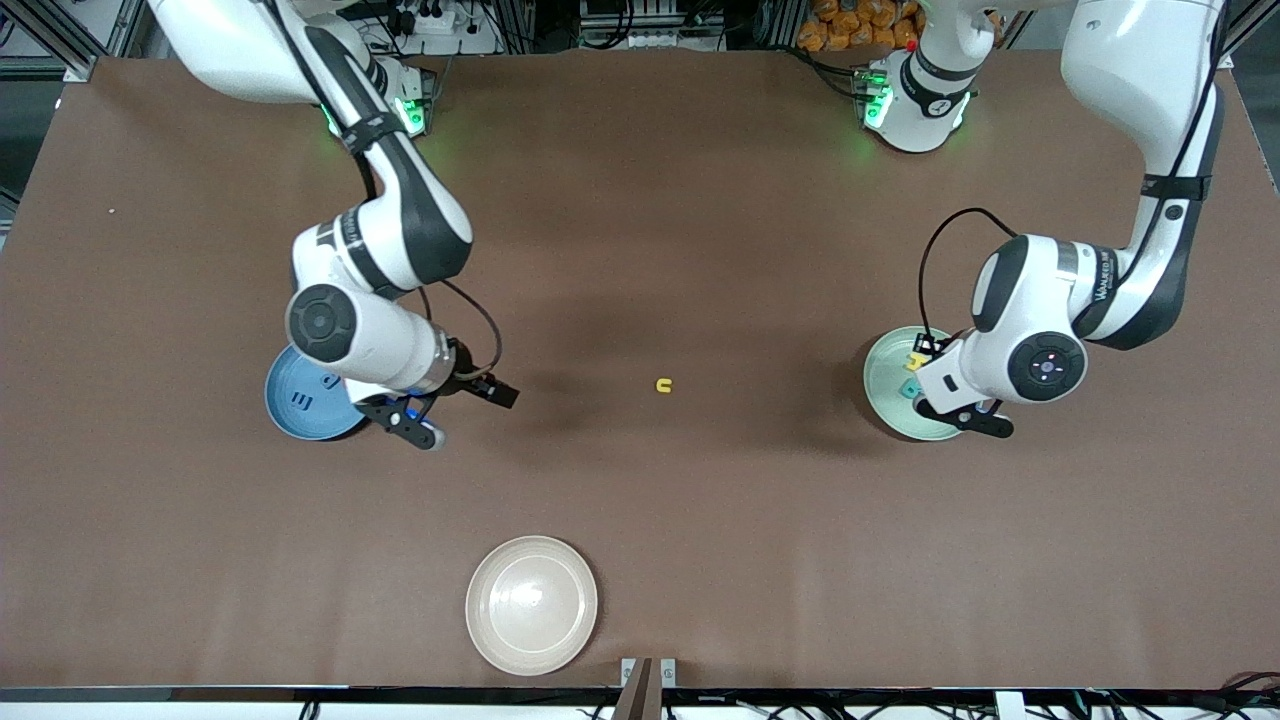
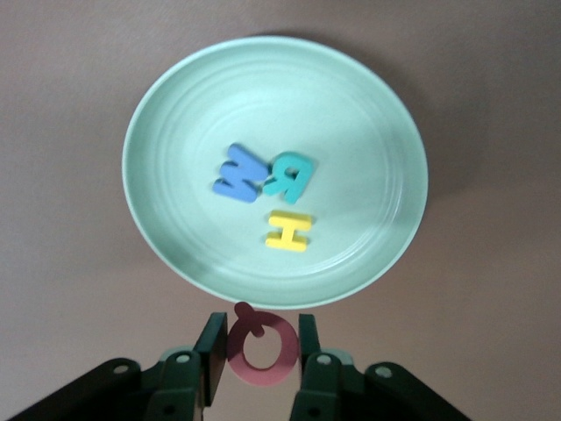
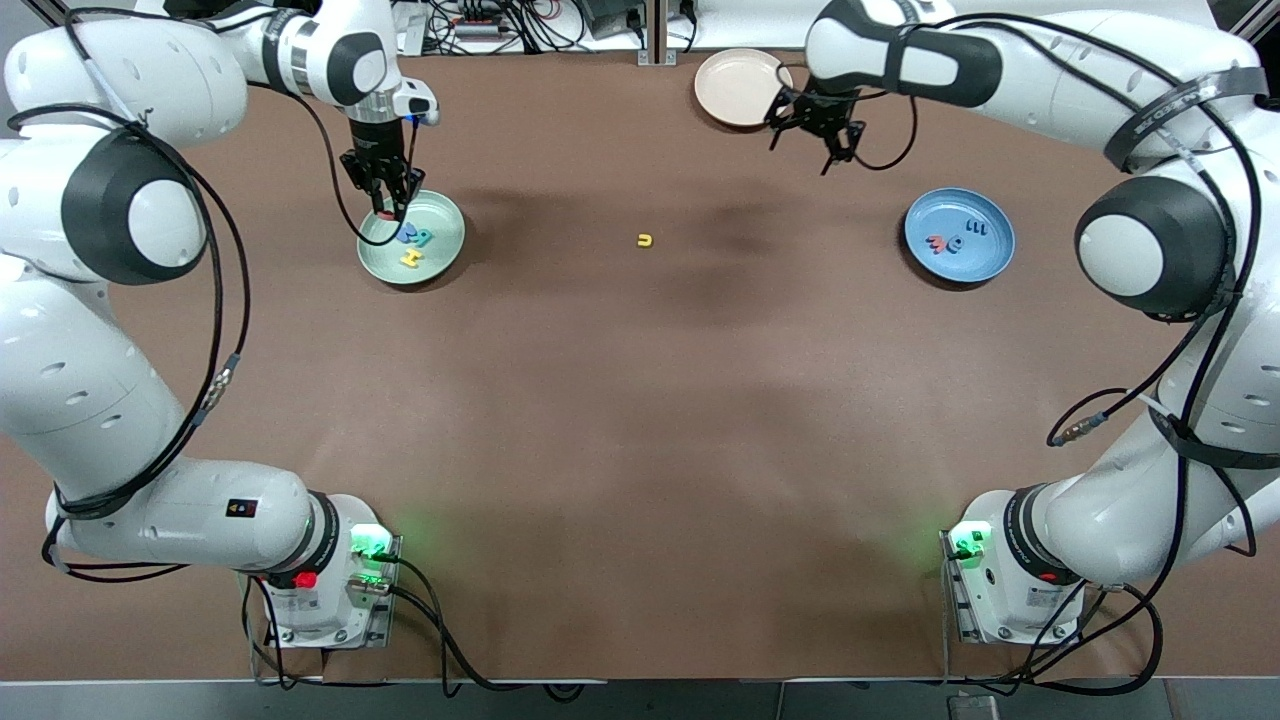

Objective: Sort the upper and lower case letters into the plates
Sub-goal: 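Release the Q into the green plate while the right gripper reaches yellow u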

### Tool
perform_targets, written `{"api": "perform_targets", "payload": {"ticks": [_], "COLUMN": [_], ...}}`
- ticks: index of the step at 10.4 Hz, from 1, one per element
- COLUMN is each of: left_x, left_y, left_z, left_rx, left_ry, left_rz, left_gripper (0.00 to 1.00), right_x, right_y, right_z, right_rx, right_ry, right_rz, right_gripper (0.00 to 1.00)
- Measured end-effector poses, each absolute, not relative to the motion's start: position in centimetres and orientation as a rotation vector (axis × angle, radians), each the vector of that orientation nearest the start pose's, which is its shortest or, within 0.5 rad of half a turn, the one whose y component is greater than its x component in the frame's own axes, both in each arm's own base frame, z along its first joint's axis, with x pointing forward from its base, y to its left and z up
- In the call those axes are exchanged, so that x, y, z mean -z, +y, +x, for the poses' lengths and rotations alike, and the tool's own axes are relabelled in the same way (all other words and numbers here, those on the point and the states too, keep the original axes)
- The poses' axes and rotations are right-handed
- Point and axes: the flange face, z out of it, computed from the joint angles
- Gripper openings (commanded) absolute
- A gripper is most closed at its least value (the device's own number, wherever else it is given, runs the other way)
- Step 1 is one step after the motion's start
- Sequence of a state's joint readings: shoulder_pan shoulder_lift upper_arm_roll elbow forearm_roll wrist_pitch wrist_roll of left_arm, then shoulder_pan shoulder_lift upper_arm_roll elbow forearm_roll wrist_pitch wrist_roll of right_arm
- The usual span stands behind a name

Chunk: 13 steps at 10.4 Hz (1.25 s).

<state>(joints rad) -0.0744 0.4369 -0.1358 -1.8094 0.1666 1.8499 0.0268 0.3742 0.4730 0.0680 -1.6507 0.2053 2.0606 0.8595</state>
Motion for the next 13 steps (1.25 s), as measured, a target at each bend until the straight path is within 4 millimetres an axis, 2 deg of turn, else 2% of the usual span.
{"api": "perform_targets", "payload": {"ticks": [1, 3, 5, 6, 8, 10, 11, 13], "left_x": [-28.6, -32.0, -37.0, -40.0, -46.1, -51.8, -54.2, -57.5], "left_y": [-11.1, -11.2, -11.3, -11.6, -12.5, -13.1, -13.0, -11.9], "left_z": [59.6, 61.6, 63.3, 63.7, 63.2, 61.6, 60.7, 59.5], "left_rx": [-0.536, -0.428, -0.284, -0.211, -0.091, 0.031, 0.076, 0.132], "left_ry": [0.468, 0.457, 0.442, 0.439, 0.443, 0.451, 0.445, 0.408], "left_rz": [-2.929, -2.945, -2.962, -2.968, -2.98, -2.978, -2.976, -2.992], "left_gripper": [1.0, 1.0, 1.0, 1.0, 1.0, 1.0, 1.0, 1.0], "right_x": [-33.1, -31.7, -29.3, -28.0, -26.4, -25.8, -25.1, -23.4], "right_y": [31.3, 35.9, 41.2, 43.0, 45.5, 48.0, 48.7, 49.2], "right_z": [59.6, 58.1, 56.9, 56.7, 56.8, 57.2, 57.4, 57.9], "right_rx": [-0.245, -0.219, -0.234, -0.243, -0.244, -0.236, -0.237, -0.217], "right_ry": [0.818, 0.881, 0.956, 0.99, 1.074, 1.174, 1.217, 1.32], "right_rz": [-2.883, -2.857, -2.84, -2.832, -2.796, -2.735, -2.713, -2.64], "right_gripper": [1.0, 1.0, 1.0, 1.0, 1.0, 1.0, 1.0, 1.0]}}
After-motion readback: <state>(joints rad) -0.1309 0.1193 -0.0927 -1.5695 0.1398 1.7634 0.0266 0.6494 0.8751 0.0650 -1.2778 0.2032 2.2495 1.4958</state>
